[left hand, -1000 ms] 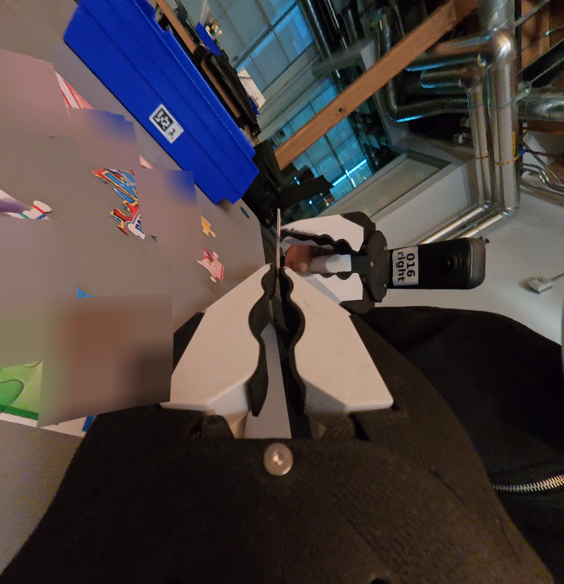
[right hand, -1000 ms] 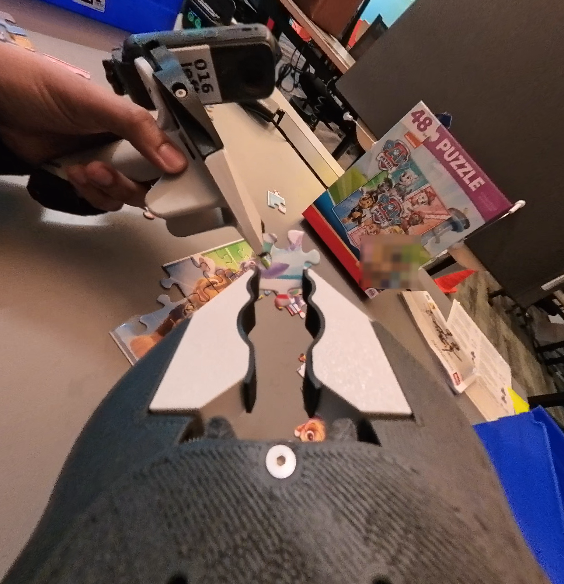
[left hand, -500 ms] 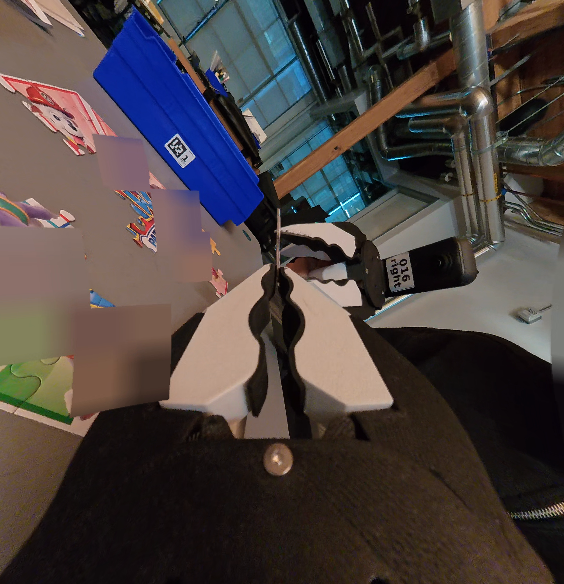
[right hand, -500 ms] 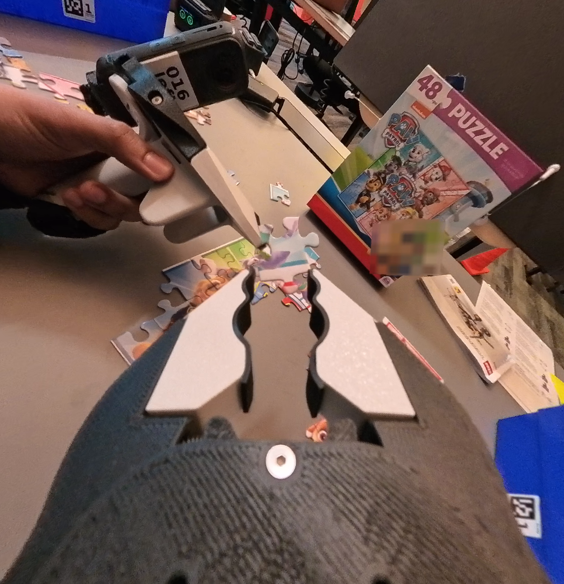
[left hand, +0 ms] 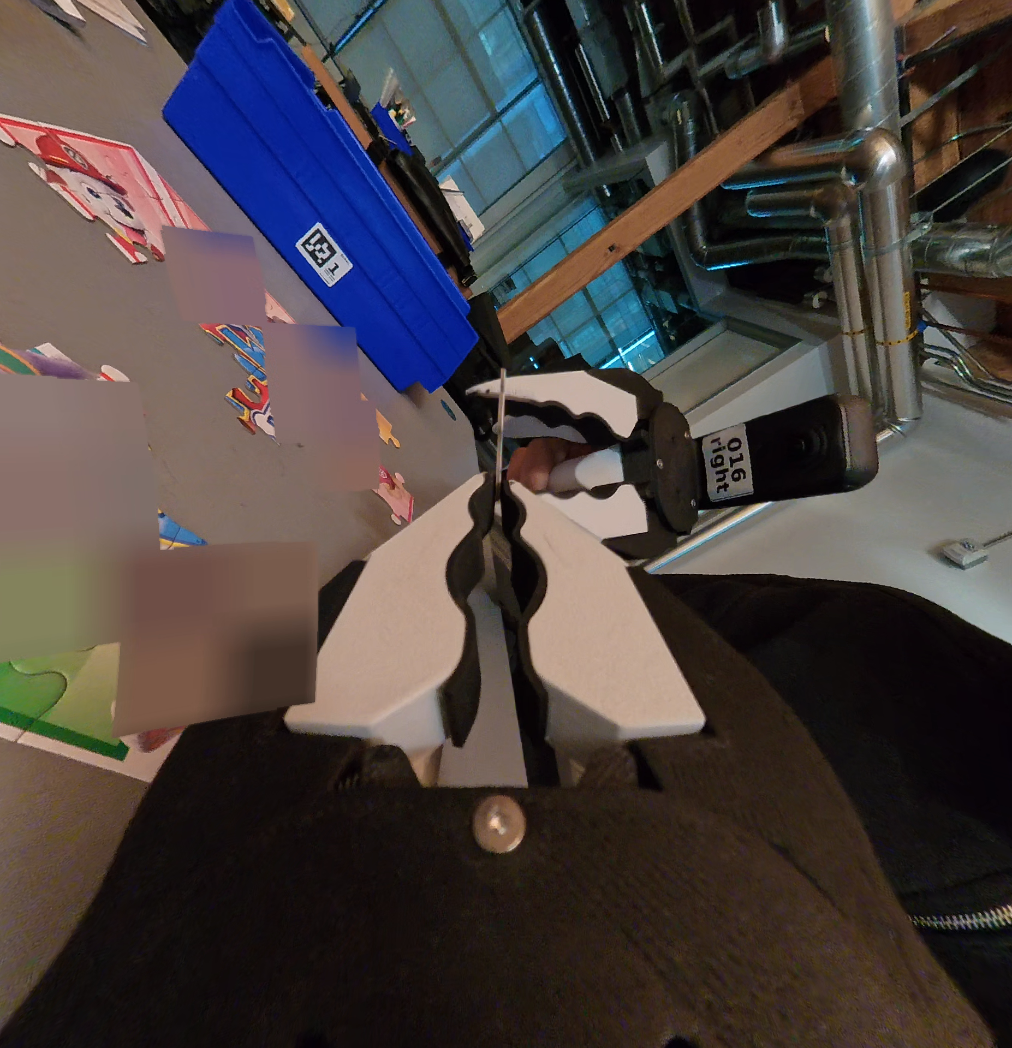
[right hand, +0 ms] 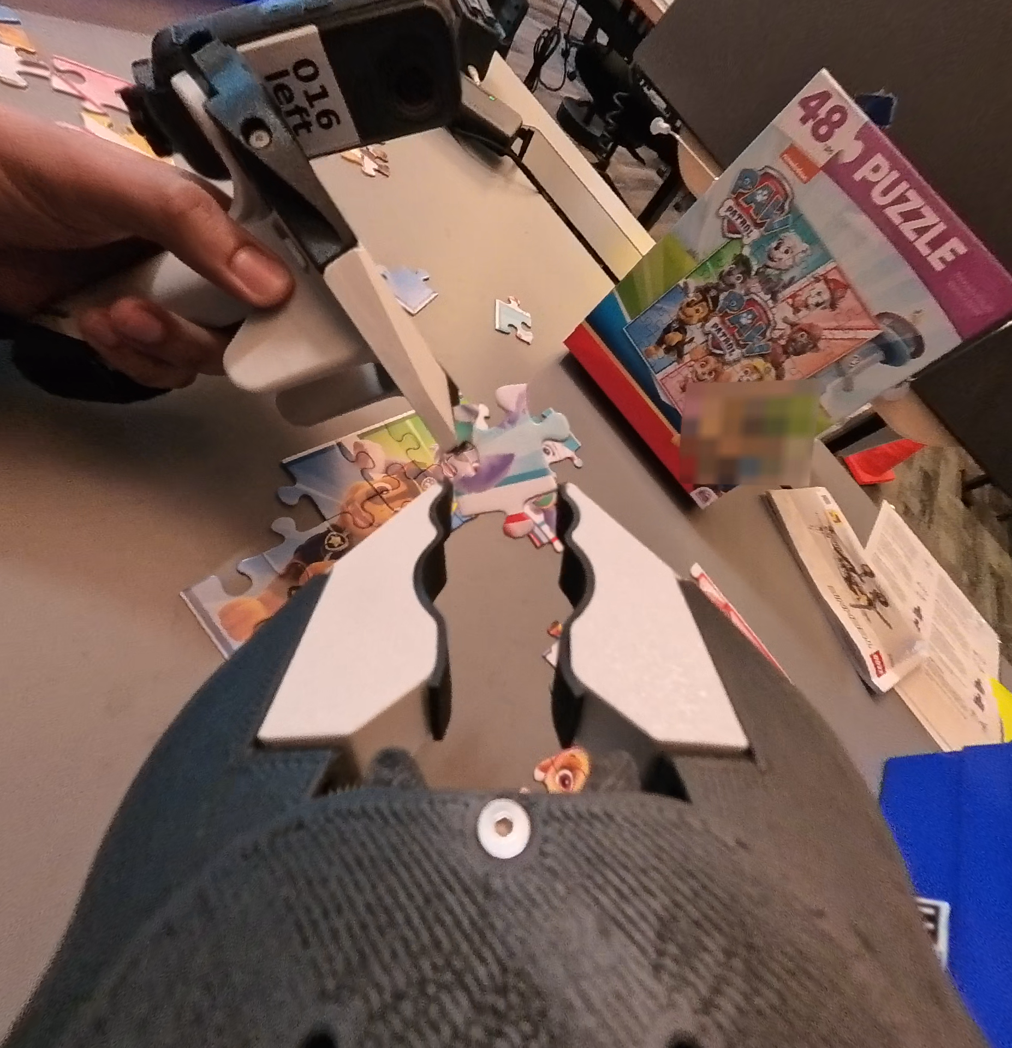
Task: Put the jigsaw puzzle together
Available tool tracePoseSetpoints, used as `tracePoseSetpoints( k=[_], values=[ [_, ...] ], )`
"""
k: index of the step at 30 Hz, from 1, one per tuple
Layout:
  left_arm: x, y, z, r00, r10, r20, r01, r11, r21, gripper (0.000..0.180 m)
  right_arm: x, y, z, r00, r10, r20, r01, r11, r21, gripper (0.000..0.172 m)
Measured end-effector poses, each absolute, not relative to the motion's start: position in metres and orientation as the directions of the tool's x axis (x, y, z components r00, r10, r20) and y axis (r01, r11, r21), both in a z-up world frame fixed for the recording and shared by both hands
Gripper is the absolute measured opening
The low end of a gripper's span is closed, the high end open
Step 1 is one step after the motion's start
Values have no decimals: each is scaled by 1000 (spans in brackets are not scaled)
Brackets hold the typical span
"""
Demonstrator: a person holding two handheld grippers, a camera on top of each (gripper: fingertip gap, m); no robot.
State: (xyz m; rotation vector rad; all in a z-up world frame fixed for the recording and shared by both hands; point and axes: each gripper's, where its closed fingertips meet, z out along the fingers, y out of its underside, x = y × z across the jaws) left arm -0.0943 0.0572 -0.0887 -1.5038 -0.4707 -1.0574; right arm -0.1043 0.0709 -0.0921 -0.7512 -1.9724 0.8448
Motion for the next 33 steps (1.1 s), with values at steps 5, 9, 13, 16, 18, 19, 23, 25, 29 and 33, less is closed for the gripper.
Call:
tracePoseSetpoints(
  k=[5, 9, 13, 16, 18, 19, 23, 25, 29, 33],
  values=[
    [-104, 58, -92, 529, -217, 821, 795, -211, -568, 19, -109, 79, -92, -487, 763, 425, 187, 566, -803, 34],
    [-129, 52, -99, 622, -69, 780, 763, -172, -624, 34, -132, 108, -97, -490, 737, 465, 199, 614, -764, 34],
    [-167, 51, -120, 785, 217, 580, 619, -305, -723, 24, -172, 122, -127, -639, 685, 351, 277, 630, -725, 34],
    [-202, 60, -130, 841, 357, 406, 532, -413, -739, 6, -198, 124, -144, -725, 636, 264, 310, 644, -700, 34],
    [-216, 70, -140, 856, 383, 347, 505, -481, -716, 0, -203, 116, -152, -787, 587, 190, 319, 650, -690, 34],
    [-221, 74, -145, 862, 390, 324, 495, -508, -705, 0, -205, 115, -156, -807, 567, 165, 324, 659, -678, 33],
    [-222, 80, -171, 871, 412, 266, 471, -550, -689, 0, -217, 121, -173, -830, 535, 156, 341, 709, -617, 34],
    [-220, 84, -174, 881, 409, 239, 446, -545, -710, 0, -219, 120, -181, -841, 526, 130, 350, 710, -610, 34],
    [-221, 84, -187, 874, 430, 228, 459, -572, -680, 0, -218, 119, -186, -851, 514, 107, 348, 704, -619, 34],
    [-219, 86, -192, 863, 428, 269, 487, -563, -668, 0, -218, 122, -188, -853, 510, 112, 342, 708, -617, 34]
  ],
)
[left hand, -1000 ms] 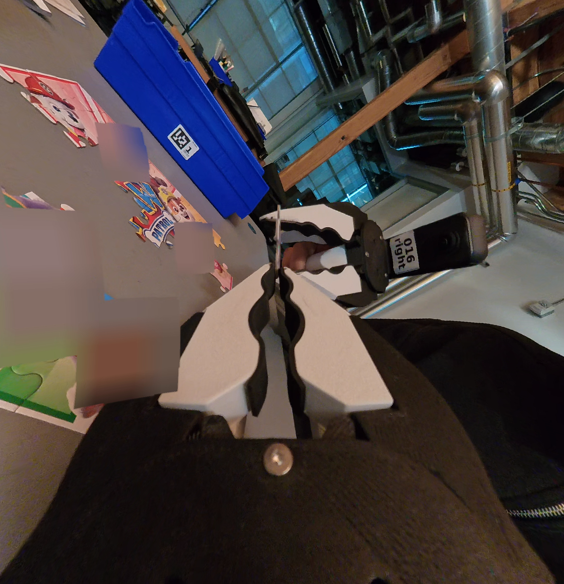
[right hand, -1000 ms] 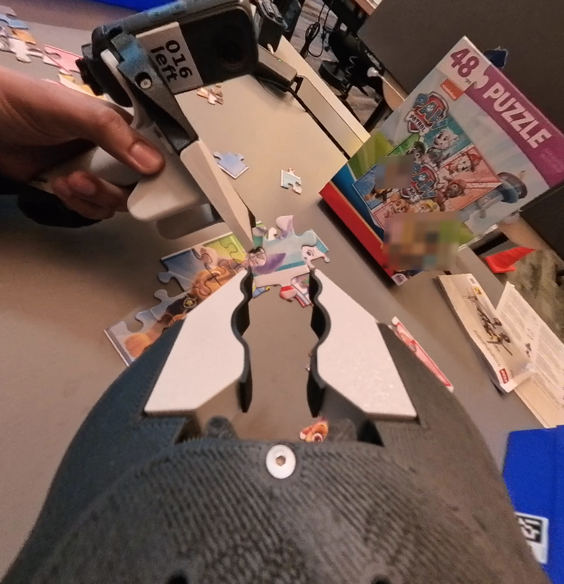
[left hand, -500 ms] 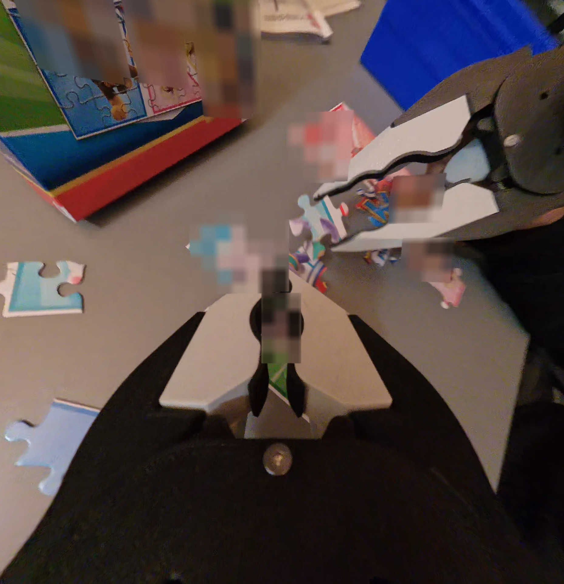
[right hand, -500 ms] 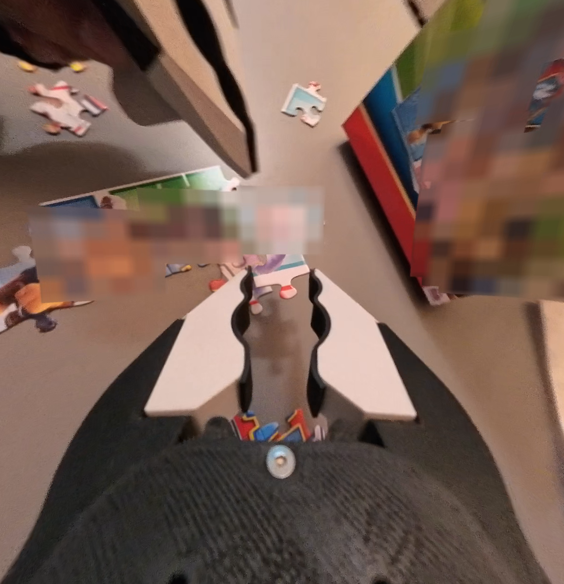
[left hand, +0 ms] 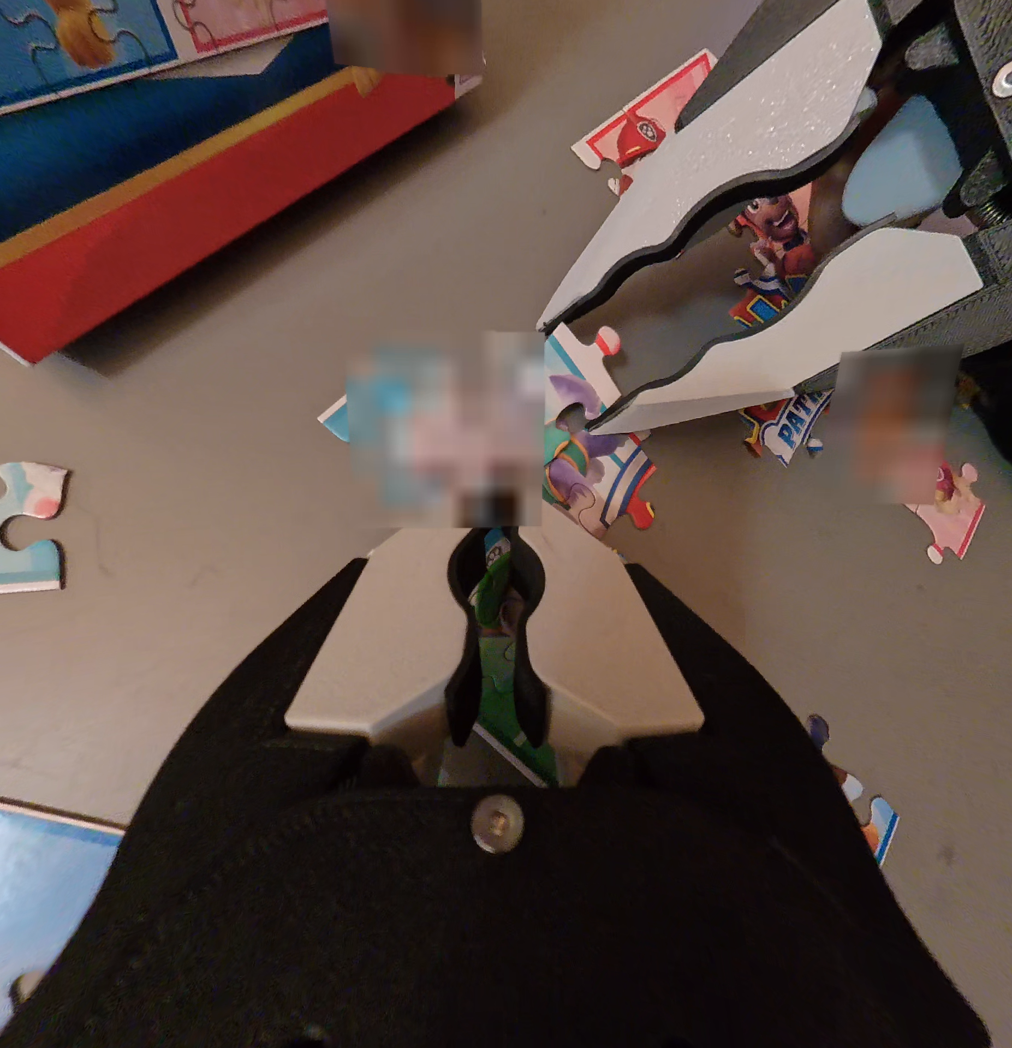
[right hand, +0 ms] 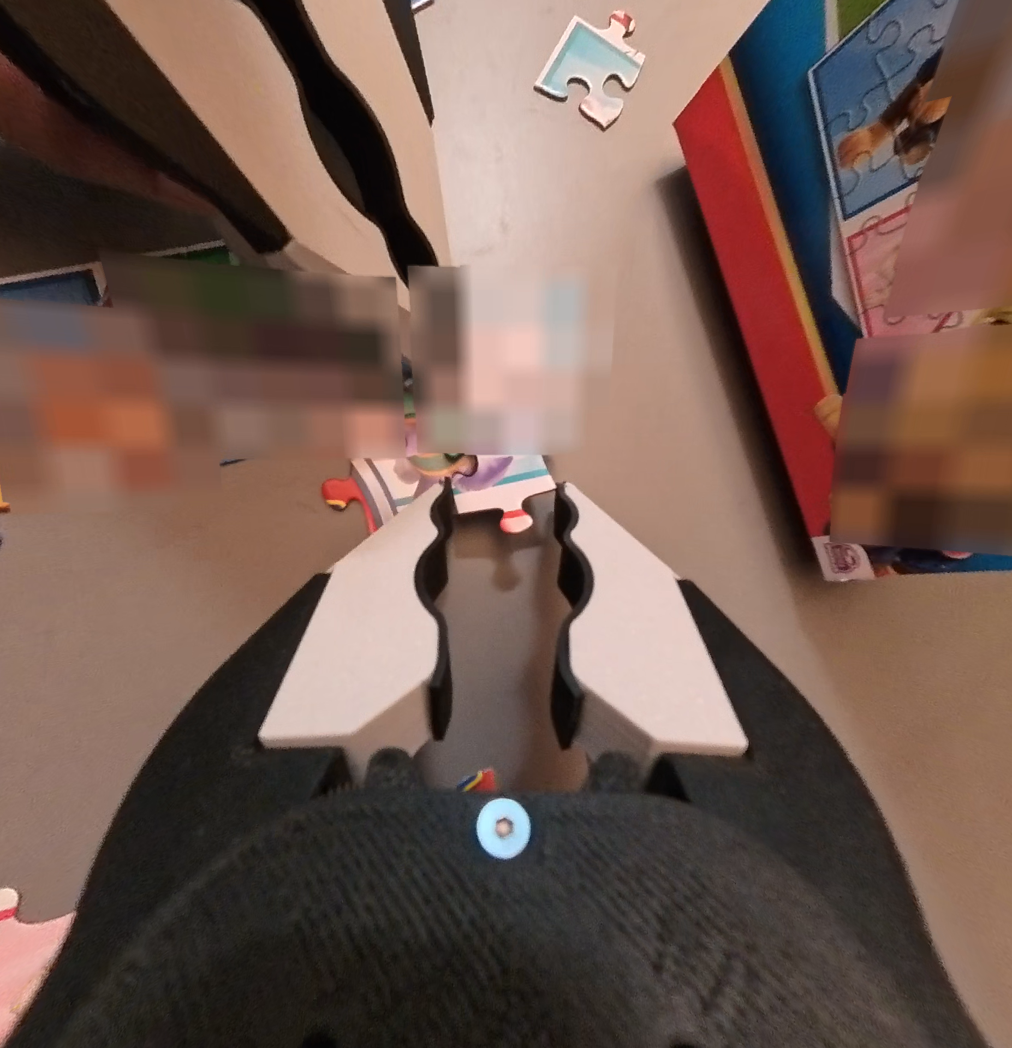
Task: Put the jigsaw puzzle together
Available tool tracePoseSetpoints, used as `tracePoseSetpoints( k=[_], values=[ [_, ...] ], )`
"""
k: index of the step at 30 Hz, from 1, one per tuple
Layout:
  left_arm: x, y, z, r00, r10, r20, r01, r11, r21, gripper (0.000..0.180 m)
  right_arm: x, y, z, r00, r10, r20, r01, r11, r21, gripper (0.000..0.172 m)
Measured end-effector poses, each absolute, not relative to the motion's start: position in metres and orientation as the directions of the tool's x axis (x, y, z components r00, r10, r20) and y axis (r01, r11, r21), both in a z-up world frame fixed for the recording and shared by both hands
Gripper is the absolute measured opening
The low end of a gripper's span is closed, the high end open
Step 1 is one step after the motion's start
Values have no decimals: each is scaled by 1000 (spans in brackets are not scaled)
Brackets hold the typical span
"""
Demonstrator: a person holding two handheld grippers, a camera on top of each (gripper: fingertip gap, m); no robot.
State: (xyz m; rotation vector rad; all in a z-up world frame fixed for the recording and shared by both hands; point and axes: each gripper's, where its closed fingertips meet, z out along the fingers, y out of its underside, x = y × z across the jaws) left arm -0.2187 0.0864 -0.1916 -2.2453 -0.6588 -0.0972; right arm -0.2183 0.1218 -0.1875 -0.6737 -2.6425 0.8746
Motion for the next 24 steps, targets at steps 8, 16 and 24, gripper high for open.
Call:
tracePoseSetpoints(
  k=[8, 16, 24],
  values=[
    [-219, 86, -192, 861, 430, 270, 489, -559, -670, 0, -219, 122, -183, -842, 525, 126, 339, 696, -632, 43],
    [-219, 86, -191, 857, 429, 284, 498, -550, -671, 0, -225, 98, -171, -810, 586, -16, 408, 543, -734, 27],
    [-218, 86, -191, 857, 429, 286, 498, -549, -671, 0, -227, 96, -188, -794, 609, 0, 444, 580, -683, 20]
  ],
)
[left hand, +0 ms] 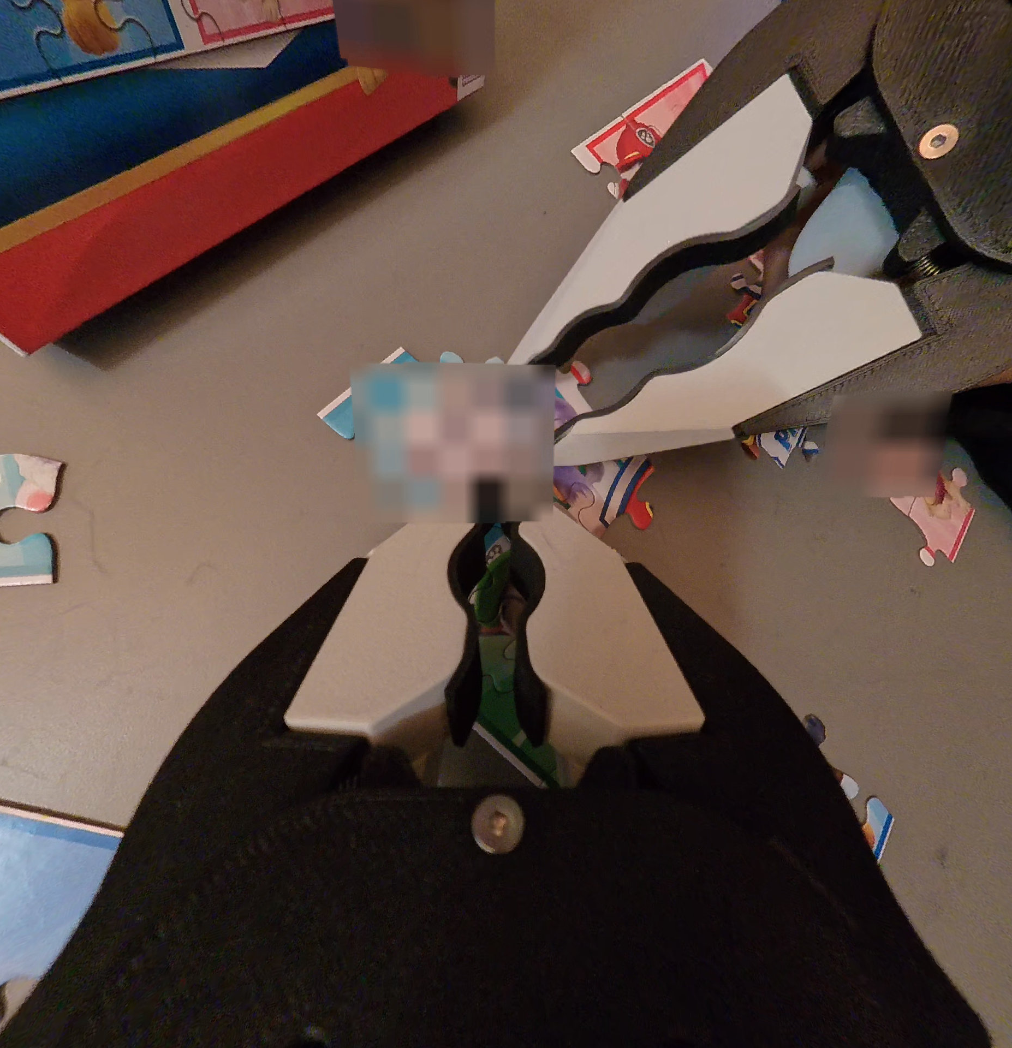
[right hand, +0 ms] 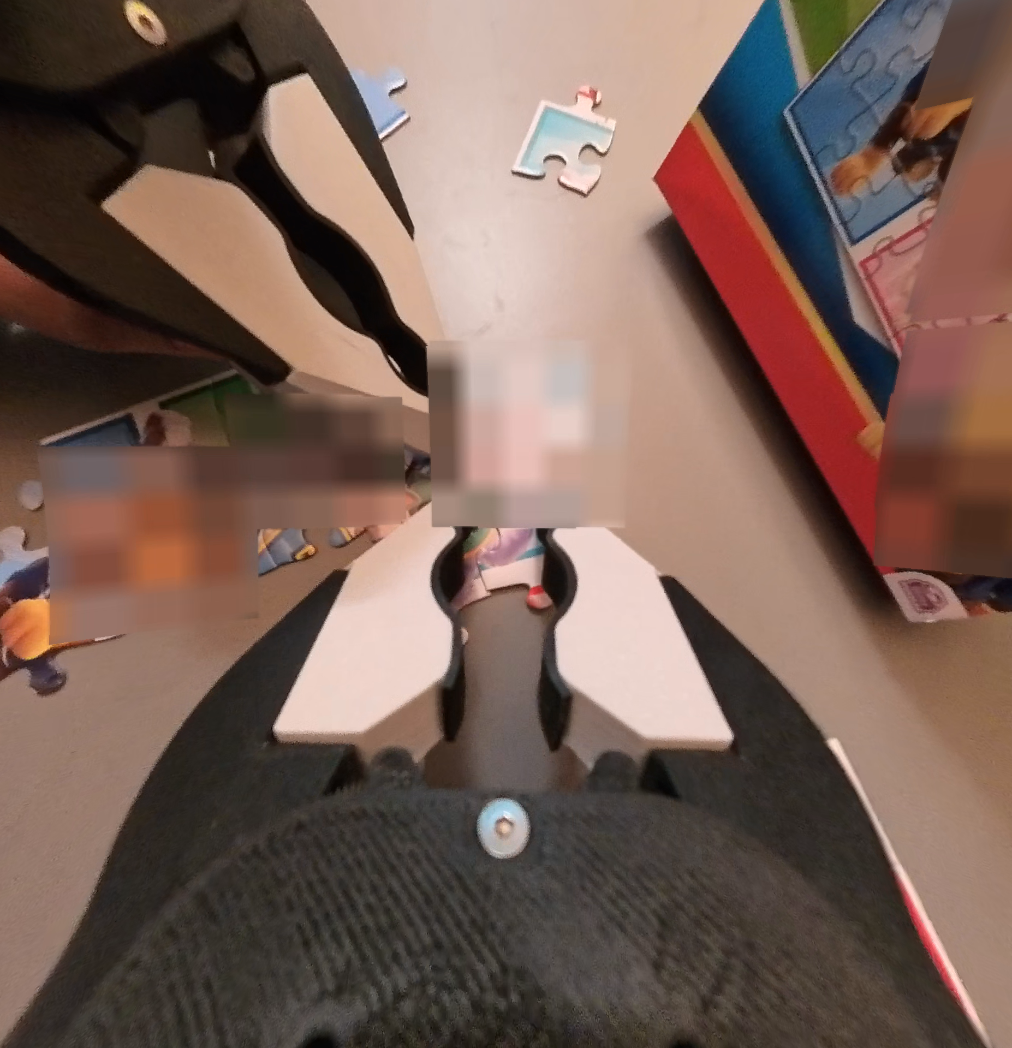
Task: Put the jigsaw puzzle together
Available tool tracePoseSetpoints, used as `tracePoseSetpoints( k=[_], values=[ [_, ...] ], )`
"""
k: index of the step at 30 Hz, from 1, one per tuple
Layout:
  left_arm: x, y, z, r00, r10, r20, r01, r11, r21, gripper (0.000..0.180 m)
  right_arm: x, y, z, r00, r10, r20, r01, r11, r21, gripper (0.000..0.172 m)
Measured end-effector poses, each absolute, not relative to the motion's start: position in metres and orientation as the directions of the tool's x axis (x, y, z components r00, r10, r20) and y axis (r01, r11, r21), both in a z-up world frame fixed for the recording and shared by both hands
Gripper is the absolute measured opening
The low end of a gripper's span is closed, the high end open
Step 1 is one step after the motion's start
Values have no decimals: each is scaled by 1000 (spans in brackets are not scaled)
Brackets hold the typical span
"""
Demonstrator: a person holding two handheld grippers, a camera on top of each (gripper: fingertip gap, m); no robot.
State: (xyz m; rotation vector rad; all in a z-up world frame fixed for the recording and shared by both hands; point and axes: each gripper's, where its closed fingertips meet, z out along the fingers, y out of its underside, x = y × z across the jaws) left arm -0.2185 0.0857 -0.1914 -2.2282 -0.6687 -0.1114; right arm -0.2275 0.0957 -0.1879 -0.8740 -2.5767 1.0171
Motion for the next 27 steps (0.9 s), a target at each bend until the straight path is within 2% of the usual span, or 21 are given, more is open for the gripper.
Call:
tracePoseSetpoints(
  k=[8, 13, 16, 18, 23, 27],
  values=[
    [-218, 86, -191, 852, 427, 302, 508, -537, -673, 0, -222, 98, -190, -809, 587, -25, 448, 590, -672, 15],
    [-218, 86, -191, 852, 426, 304, 508, -536, -674, 0, -225, 101, -183, -799, 601, 23, 427, 594, -682, 18],
    [-219, 86, -191, 851, 424, 310, 511, -533, -675, 0, -228, 106, -181, -777, 629, -4, 454, 557, -696, 15],
    [-219, 86, -191, 850, 425, 311, 512, -531, -675, 0, -227, 111, -190, -768, 640, -26, 492, 562, -665, 16],
    [-218, 86, -191, 852, 425, 305, 509, -534, -676, 0, -230, 113, -172, -743, 666, -60, 491, 483, -725, 6],
    [-218, 86, -191, 852, 427, 302, 507, -535, -676, 0, -227, 119, -189, -715, 691, -106, 568, 486, -664, 5]
  ],
)
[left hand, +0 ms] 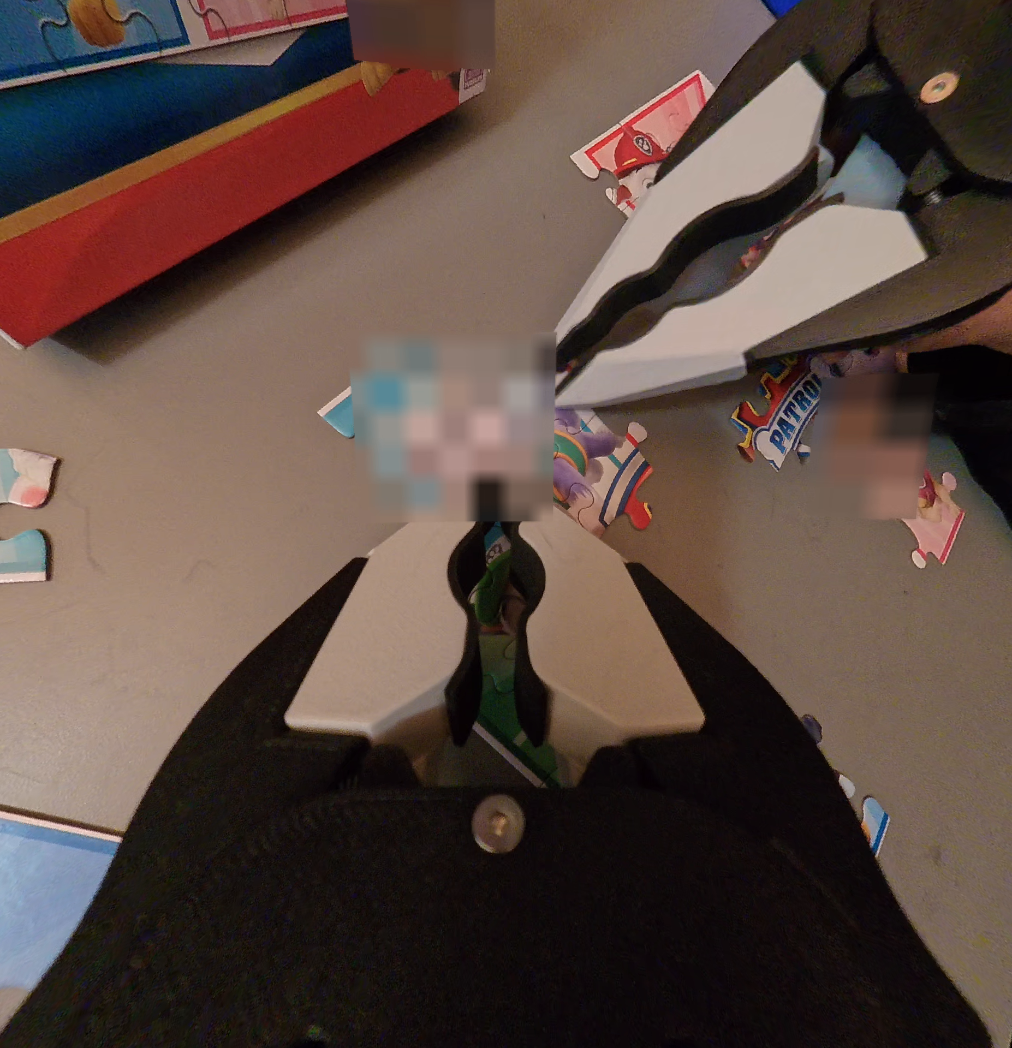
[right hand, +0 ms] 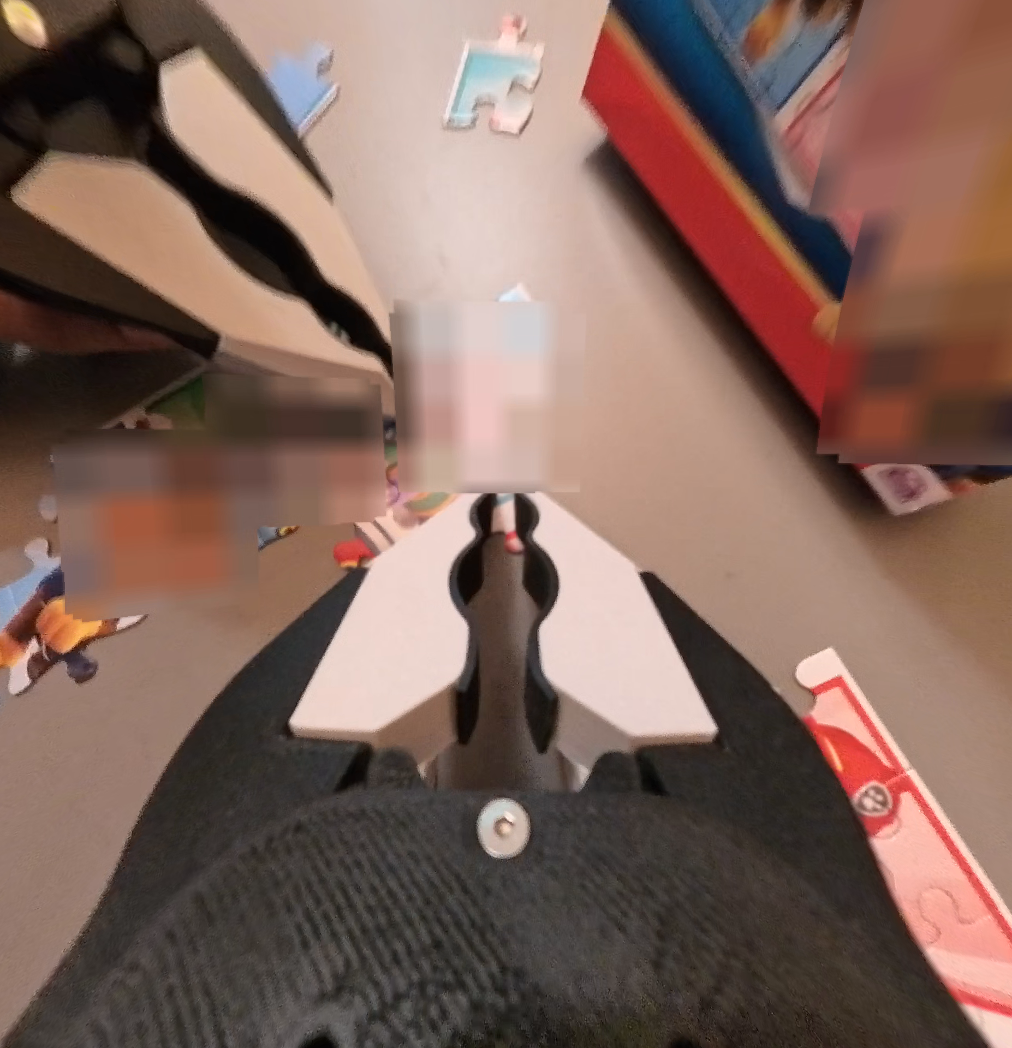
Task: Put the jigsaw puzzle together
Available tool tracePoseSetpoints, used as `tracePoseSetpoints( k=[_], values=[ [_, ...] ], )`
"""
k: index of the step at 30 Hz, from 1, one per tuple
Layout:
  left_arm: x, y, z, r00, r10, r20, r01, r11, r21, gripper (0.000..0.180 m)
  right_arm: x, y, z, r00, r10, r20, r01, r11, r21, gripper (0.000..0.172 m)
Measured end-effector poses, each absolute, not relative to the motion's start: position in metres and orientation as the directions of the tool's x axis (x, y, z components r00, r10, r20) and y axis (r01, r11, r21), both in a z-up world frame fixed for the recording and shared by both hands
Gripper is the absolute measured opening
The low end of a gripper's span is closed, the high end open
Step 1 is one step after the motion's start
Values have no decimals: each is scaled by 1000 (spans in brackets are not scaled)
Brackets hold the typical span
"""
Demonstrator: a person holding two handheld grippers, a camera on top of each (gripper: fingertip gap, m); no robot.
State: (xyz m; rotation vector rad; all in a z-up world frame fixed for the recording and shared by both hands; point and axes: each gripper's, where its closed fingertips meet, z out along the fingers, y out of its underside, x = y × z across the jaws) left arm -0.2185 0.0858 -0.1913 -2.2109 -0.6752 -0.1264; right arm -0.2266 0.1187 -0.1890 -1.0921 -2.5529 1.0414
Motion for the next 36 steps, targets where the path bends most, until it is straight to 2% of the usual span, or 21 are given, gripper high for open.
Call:
tracePoseSetpoints(
  k=[6, 10, 15, 17, 21, 24, 28, 32, 36],
  values=[
    [-218, 86, -191, 856, 430, 285, 498, -541, -678, 0, -227, 123, -163, -699, 703, -130, 542, 403, -737, 0],
    [-226, 78, -171, 856, 438, 274, 481, -485, -730, 0, -221, 139, -190, -666, 739, -101, 615, 467, -635, 2],
    [-248, 52, -109, 826, 436, 357, 478, -205, -854, 0, -224, 143, -134, -664, 747, -29, 477, 394, -786, 0],
    [-255, 43, -102, 819, 445, 362, 469, -156, -869, 0, -225, 149, -109, -648, 761, 15, 402, 360, -842, 0],
    [-259, 35, -110, 813, 461, 355, 478, -182, -859, 0, -220, 163, -76, -602, 791, 104, 264, 321, -910, 0],
    [-263, 28, -110, 819, 486, 305, 446, -204, -872, 0, -212, 166, -68, -587, 804, 98, 213, 270, -939, 0],
    [-268, 16, -103, 814, 525, 248, 405, -207, -891, 0, -208, 169, -73, -574, 812, 102, 211, 267, -940, 0],
    [-263, 20, -92, 826, 491, 275, 396, -161, -904, 0, -209, 168, -77, -576, 812, 95, 210, 258, -943, 0],
    [-259, 25, -99, 836, 480, 266, 401, -203, -893, 0, -211, 168, -80, -578, 811, 85, 214, 251, -944, 0]
  ],
)
